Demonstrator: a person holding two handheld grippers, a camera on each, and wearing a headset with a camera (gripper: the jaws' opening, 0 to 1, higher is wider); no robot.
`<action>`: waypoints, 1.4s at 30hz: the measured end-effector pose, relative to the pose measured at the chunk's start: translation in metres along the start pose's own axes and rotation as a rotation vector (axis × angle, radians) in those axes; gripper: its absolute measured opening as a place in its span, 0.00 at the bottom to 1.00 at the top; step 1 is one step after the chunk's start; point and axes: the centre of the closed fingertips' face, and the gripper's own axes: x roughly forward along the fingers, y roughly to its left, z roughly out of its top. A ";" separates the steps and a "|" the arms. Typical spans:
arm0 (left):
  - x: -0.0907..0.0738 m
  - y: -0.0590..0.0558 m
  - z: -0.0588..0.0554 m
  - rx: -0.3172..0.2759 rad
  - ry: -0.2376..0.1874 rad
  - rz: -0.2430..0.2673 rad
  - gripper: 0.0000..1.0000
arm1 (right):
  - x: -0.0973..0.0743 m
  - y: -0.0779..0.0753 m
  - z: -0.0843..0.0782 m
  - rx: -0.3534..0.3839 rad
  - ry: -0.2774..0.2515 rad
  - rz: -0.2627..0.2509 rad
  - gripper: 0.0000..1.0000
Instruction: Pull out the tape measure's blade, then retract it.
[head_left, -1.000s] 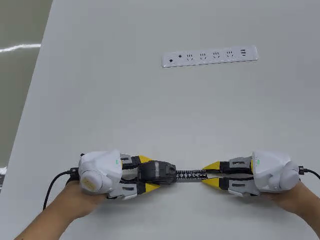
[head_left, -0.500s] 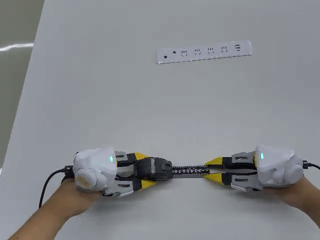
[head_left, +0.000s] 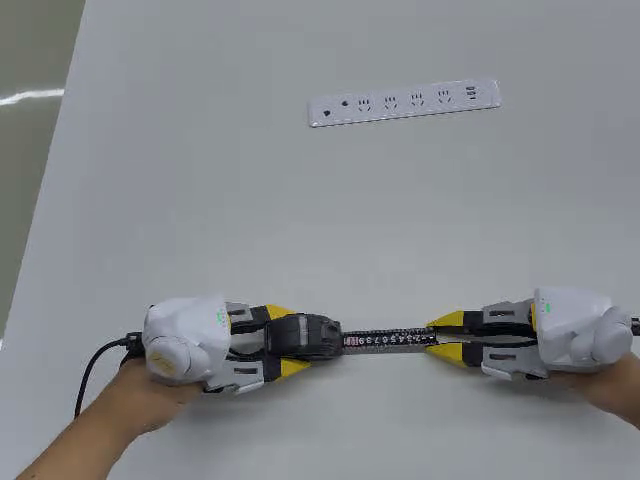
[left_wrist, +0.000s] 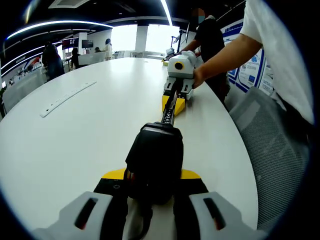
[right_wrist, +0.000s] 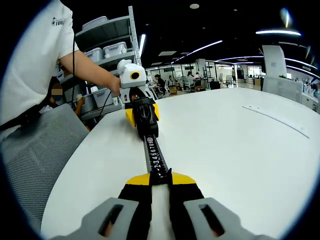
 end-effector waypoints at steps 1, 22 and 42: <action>0.000 0.000 0.000 0.004 0.001 0.000 0.31 | -0.001 0.000 0.000 -0.001 0.001 -0.001 0.10; 0.001 0.000 -0.001 0.001 0.010 0.001 0.31 | -0.042 -0.011 -0.013 0.034 0.002 -0.033 0.10; 0.001 0.001 -0.004 -0.001 0.019 0.003 0.31 | -0.065 -0.013 -0.013 0.052 0.002 -0.050 0.10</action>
